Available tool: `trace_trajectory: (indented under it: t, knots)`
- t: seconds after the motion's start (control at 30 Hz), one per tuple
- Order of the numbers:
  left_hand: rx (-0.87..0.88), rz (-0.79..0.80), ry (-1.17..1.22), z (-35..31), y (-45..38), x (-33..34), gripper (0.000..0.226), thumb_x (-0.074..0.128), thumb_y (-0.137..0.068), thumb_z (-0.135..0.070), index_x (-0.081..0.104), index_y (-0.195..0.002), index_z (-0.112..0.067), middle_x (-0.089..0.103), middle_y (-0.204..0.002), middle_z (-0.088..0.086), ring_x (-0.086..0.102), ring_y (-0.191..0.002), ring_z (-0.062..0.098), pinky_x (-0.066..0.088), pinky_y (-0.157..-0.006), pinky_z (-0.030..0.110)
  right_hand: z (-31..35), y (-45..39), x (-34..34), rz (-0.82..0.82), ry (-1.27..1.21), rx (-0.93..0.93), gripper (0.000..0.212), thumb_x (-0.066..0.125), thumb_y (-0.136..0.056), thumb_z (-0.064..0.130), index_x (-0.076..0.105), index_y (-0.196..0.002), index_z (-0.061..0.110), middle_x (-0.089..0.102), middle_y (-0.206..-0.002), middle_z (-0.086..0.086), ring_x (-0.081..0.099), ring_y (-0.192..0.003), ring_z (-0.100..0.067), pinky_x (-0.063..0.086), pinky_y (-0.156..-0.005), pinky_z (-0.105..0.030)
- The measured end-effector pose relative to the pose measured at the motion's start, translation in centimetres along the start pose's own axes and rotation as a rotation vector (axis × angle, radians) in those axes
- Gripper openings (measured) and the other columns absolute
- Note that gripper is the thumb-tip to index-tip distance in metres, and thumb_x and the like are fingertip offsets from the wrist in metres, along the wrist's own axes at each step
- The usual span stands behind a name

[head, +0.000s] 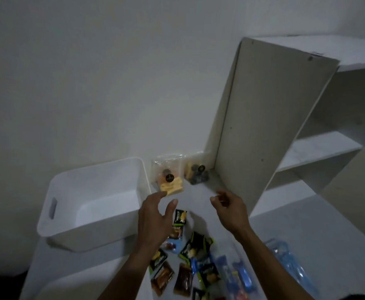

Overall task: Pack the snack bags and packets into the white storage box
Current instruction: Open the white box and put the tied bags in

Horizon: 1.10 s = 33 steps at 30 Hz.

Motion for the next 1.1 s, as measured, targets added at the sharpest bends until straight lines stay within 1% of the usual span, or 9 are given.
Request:
trace_trajectory:
  t: [0.17,0.33,0.43,0.57,0.63,0.73,0.83,0.97,1.1]
  knots:
    - [-0.144,-0.073,-0.006,-0.7,-8.1,4.9,0.051,0.068,-0.088,-0.036,0.057,-0.130,-0.010,0.059,-0.130,0.008,0.054,-0.119,0.022,0.041,-0.095,0.027,0.3,-10.9,-0.5,0.075,0.037,-0.030,0.036,0.070,-0.090,0.023,0.063,-0.123,0.012,0.065,-0.098,0.001,0.061,-0.089,-0.012,0.049,-0.082,-0.026]
    - [-0.355,-0.178,-0.033,3.2,-14.3,8.1,0.060,0.071,-0.084,-0.040,0.055,-0.128,-0.002,0.063,-0.124,0.017,0.059,-0.115,0.033,0.047,-0.096,0.037,-0.5,-20.5,1.4,0.094,0.083,-0.074,0.046,0.072,-0.085,0.020,0.061,-0.128,0.013,0.068,-0.120,-0.007,0.064,-0.106,-0.020,0.043,-0.086,-0.019]
    - [-0.428,-0.248,0.000,5.1,-16.8,8.8,0.040,0.074,-0.081,-0.031,0.058,-0.110,-0.009,0.066,-0.103,0.009,0.064,-0.093,0.027,0.050,-0.080,0.032,-0.7,-24.2,2.6,0.079,0.136,-0.113,0.057,0.071,-0.085,0.014,0.052,-0.138,0.014,0.056,-0.137,-0.007,0.056,-0.122,-0.023,0.039,-0.095,-0.018]
    - [-0.517,-0.213,0.033,7.9,-19.2,10.3,0.032,0.074,-0.083,-0.017,0.050,-0.104,-0.014,0.061,-0.088,-0.001,0.063,-0.064,-0.004,0.039,-0.050,0.008,-1.2,-27.1,4.0,0.038,0.206,-0.215,0.068,0.067,-0.079,0.001,0.047,-0.142,0.013,0.047,-0.143,-0.011,0.047,-0.130,-0.031,0.039,-0.109,-0.034]
    - [-0.547,-0.209,0.048,9.3,-20.0,10.8,0.048,0.076,-0.081,-0.022,0.048,-0.119,-0.011,0.063,-0.100,0.003,0.066,-0.069,0.001,0.046,-0.053,0.011,-1.5,-28.0,4.7,0.052,0.228,-0.250,0.069,0.065,-0.076,-0.004,0.049,-0.140,0.014,0.049,-0.142,-0.011,0.048,-0.128,-0.032,0.041,-0.107,-0.037]
    - [-0.552,-0.238,0.008,10.4,-20.6,10.8,0.070,0.078,-0.076,-0.031,0.043,-0.133,-0.010,0.059,-0.119,0.005,0.060,-0.100,0.021,0.049,-0.081,0.029,-1.8,-28.9,5.8,0.105,0.269,-0.250,0.064,0.064,-0.076,-0.003,0.054,-0.135,0.018,0.054,-0.136,-0.007,0.050,-0.124,-0.029,0.043,-0.103,-0.032]
    - [-0.547,-0.285,0.062,10.4,-20.6,10.9,0.067,0.080,-0.075,-0.020,0.044,-0.130,-0.009,0.054,-0.111,0.002,0.055,-0.100,0.020,0.038,-0.076,0.023,-2.0,-29.1,6.4,0.144,0.310,-0.239,0.059,0.060,-0.072,-0.004,0.058,-0.126,0.021,0.057,-0.127,-0.005,0.054,-0.118,-0.029,0.049,-0.097,-0.037]
    - [-0.462,-0.321,0.014,10.0,-20.6,9.9,0.056,0.076,-0.077,-0.011,0.047,-0.125,-0.005,0.055,-0.104,0.005,0.058,-0.096,0.024,0.039,-0.070,0.020,-1.4,-28.9,6.1,0.173,0.401,-0.250,0.050,0.057,-0.070,-0.004,0.063,-0.111,0.024,0.058,-0.117,-0.004,0.056,-0.109,-0.028,0.052,-0.085,-0.038]
    - [-0.308,-0.238,-0.148,8.3,-21.1,8.7,0.031,0.072,-0.079,-0.020,0.061,-0.104,-0.004,0.063,-0.093,0.005,0.058,-0.083,0.020,0.043,-0.066,0.021,-0.3,-28.9,5.7,0.250,0.549,-0.263,0.026,0.065,-0.077,0.014,0.068,-0.098,0.028,0.064,-0.108,-0.006,0.063,-0.099,-0.030,0.054,-0.079,-0.035]
Point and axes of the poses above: each hand's wrist, its own y-axis away from the middle knuckle, its own x-axis out of the palm, z = x × y, the point moved 9 cm from there along -y, towards the middle knuckle
